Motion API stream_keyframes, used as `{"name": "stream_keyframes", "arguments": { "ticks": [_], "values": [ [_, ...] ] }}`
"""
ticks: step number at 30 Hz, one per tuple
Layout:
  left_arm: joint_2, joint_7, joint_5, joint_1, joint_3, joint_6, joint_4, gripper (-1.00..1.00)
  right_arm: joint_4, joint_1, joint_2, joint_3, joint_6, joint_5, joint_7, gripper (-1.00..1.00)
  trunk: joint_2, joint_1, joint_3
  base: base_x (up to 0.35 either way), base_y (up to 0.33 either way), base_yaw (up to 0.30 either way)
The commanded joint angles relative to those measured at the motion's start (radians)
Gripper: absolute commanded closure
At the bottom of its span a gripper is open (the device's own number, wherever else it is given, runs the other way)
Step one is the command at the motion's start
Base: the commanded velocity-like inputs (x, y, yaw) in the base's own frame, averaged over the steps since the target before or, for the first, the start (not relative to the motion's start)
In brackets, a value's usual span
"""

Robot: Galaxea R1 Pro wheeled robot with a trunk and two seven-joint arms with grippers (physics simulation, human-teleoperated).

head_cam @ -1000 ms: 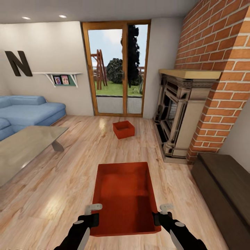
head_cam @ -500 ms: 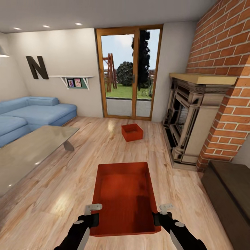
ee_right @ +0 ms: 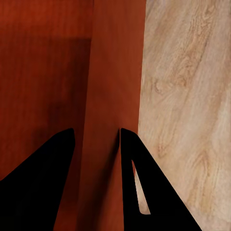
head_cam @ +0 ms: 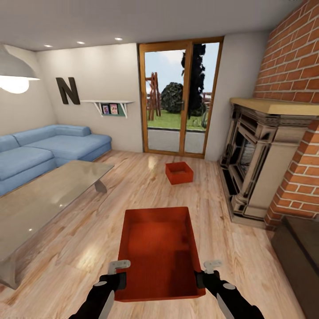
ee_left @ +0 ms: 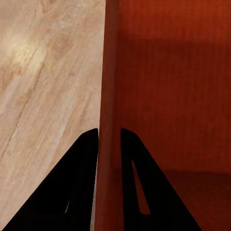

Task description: Move the two storage containers from the living room to the garage. In the garage, place one container on the floor and stack the other container on top of it (either order is fine).

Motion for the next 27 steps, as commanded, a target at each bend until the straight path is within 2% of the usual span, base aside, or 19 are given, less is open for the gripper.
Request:
{"name": "stream_keyframes", "arguments": {
  "ticks": [1,27],
  "values": [
    [0.000,0.034,-0.019,0.000,0.000,0.008,-0.002,1.00,-0.003,0.000,0.004,-0.005,0.005,-0.011,0.030,1.00,0.007,-0.004,0.003,0.000,0.000,0.188],
    [0.000,0.034,-0.019,0.000,0.000,0.008,-0.001,1.00,-0.003,0.000,0.004,-0.005,0.005,-0.013,0.030,1.00,0.189,-0.104,0.119,0.000,0.000,0.188]
  ]
}}
